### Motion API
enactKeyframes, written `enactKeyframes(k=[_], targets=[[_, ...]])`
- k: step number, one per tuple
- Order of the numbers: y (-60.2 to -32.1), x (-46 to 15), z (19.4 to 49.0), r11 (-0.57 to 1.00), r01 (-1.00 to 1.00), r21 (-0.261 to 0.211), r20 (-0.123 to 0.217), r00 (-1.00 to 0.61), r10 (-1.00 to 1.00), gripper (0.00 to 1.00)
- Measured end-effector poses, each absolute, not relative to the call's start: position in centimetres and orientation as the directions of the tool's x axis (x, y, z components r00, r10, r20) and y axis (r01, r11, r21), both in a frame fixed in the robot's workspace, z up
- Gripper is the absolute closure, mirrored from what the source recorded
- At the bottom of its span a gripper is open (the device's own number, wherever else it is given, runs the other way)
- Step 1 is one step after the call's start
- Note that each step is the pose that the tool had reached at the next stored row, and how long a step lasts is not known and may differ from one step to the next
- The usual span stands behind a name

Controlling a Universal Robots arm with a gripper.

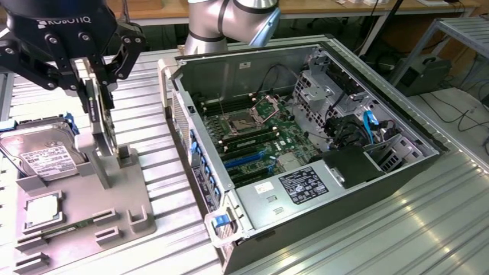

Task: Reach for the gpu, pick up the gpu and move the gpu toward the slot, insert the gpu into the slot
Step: 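Pick up the gpu and move the gpu toward the slot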

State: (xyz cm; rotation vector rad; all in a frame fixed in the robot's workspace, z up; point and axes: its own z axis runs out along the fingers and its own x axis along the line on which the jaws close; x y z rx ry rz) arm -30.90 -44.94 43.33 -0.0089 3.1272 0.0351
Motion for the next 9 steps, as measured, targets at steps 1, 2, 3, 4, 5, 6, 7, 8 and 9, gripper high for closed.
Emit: enactKeyframes(k=[1, 2, 3, 4, 5, 6, 7, 8, 9], targets=[[-44.94, -30.8, 43.33, 1.0, -0.006, 0.022, -0.014, -1.0, -0.006, 0.73], [-44.94, -30.71, 43.33, 1.0, -0.006, 0.022, -0.014, -1.0, -0.005, 0.73], [-44.94, -30.63, 43.33, 1.0, -0.006, 0.022, -0.014, -1.0, -0.006, 0.73], [-44.94, -30.52, 43.33, 1.0, -0.006, 0.022, -0.014, -1.0, -0.006, 0.73], [-44.94, -30.4, 43.33, 1.0, -0.006, 0.022, -0.014, -1.0, -0.006, 0.73], [-44.94, -30.33, 43.32, 1.0, -0.006, 0.023, -0.014, -1.0, -0.005, 0.73], [-44.94, -30.22, 43.33, 1.0, -0.006, 0.022, -0.014, -1.0, -0.006, 0.73], [-44.94, -30.15, 43.34, 1.0, -0.006, 0.022, -0.014, -1.0, -0.006, 0.73], [-44.94, -30.13, 43.34, 1.0, -0.006, 0.022, -0.014, -1.0, -0.005, 0.73]])
